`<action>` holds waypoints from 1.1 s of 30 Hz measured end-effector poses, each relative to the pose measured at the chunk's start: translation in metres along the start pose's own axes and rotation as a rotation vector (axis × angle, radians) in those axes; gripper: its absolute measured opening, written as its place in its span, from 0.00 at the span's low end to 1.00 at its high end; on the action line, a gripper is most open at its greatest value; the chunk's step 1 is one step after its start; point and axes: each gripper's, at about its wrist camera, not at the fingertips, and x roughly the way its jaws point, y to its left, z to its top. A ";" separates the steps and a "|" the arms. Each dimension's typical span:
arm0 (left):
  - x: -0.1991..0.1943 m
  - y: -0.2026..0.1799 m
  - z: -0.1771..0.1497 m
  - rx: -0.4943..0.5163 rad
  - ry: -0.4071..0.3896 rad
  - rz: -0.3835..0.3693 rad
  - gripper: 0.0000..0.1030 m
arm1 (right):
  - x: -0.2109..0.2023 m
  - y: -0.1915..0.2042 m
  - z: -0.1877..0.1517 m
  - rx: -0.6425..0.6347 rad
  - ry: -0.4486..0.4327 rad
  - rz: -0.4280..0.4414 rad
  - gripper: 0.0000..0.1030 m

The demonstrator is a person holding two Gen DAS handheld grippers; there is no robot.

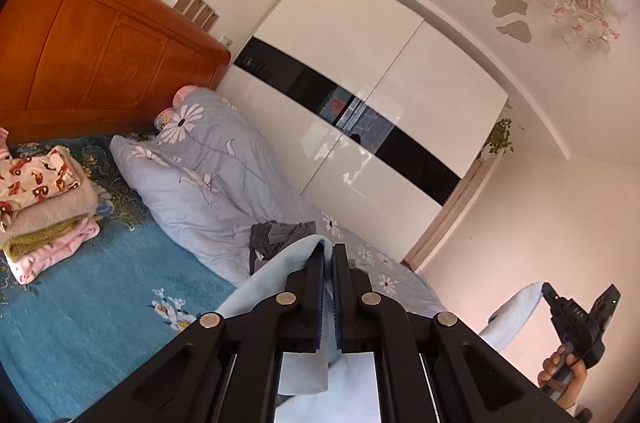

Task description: Fold clothes

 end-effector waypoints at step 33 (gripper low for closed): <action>0.200 0.201 -0.250 -0.289 0.762 0.527 0.07 | 0.118 -0.196 -0.363 0.275 1.055 -0.481 0.02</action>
